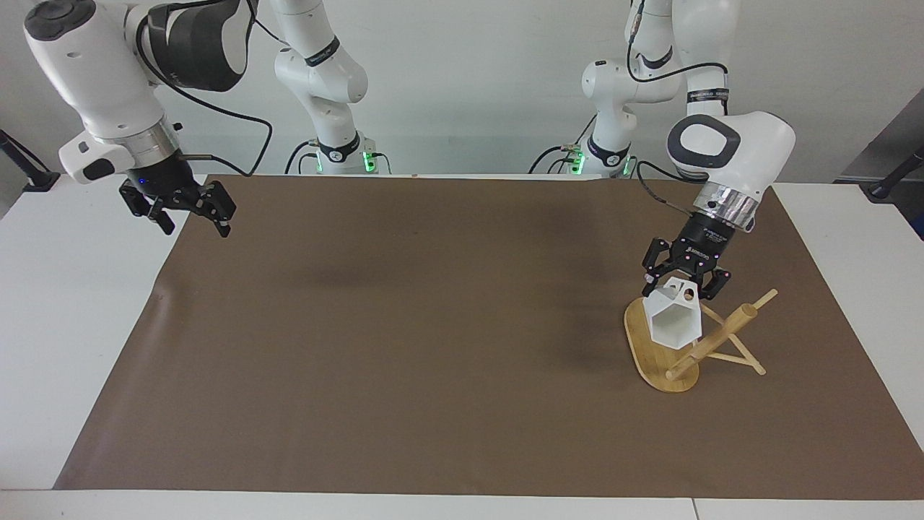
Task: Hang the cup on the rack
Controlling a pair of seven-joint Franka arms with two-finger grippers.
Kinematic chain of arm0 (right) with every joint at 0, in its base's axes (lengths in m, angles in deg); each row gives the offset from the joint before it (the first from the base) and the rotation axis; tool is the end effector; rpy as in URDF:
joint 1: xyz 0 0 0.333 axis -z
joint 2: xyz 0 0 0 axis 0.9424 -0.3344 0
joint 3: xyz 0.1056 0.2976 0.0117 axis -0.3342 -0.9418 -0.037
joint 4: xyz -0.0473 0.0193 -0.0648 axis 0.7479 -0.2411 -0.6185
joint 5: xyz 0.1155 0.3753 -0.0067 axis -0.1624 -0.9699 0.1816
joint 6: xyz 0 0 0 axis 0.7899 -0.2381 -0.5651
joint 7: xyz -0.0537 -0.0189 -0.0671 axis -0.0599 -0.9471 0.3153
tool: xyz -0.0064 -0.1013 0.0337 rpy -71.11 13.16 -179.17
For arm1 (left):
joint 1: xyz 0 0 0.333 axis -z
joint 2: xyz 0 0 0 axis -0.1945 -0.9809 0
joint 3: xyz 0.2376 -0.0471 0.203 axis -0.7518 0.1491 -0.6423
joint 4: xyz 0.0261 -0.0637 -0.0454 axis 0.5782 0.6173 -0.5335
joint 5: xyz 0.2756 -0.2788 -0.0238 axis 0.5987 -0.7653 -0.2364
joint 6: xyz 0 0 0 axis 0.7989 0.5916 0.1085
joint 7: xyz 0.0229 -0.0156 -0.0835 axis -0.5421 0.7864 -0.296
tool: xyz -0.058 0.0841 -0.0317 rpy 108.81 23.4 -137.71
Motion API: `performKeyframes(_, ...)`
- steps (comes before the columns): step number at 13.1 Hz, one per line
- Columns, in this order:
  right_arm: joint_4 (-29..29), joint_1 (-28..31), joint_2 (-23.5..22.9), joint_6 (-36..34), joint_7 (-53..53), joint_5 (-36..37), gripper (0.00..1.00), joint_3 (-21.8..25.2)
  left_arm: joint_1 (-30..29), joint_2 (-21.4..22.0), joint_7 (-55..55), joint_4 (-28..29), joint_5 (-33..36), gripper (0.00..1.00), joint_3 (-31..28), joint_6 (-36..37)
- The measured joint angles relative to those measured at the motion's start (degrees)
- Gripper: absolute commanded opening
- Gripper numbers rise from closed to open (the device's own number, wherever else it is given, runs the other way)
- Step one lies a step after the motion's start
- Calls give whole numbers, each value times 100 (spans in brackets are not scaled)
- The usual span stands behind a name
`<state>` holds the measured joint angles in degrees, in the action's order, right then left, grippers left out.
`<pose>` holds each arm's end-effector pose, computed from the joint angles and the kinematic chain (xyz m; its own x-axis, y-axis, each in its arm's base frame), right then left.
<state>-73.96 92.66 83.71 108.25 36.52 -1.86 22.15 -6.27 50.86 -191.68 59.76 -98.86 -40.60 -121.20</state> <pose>0.5849 -0.0718 0.5979 0.9958 -0.0500 0.0771 -0.0516 -0.9985 0.0195 0.5581 -0.0588 0.4350 -0.7227 0.1774 -0.6680 0.4458 0.8583 -0.2543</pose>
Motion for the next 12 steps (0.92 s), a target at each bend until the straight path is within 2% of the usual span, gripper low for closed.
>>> performKeyframes(8, 158, -11, -1, -10, 2, -1, 100, -46, -74, 0, -527, -222, 0, 0, -87, 664)
performKeyframes(12, 169, -10, -7, -24, 3, -1, 100, -46, -196, -2, -538, -265, 0, 0, -105, 737)
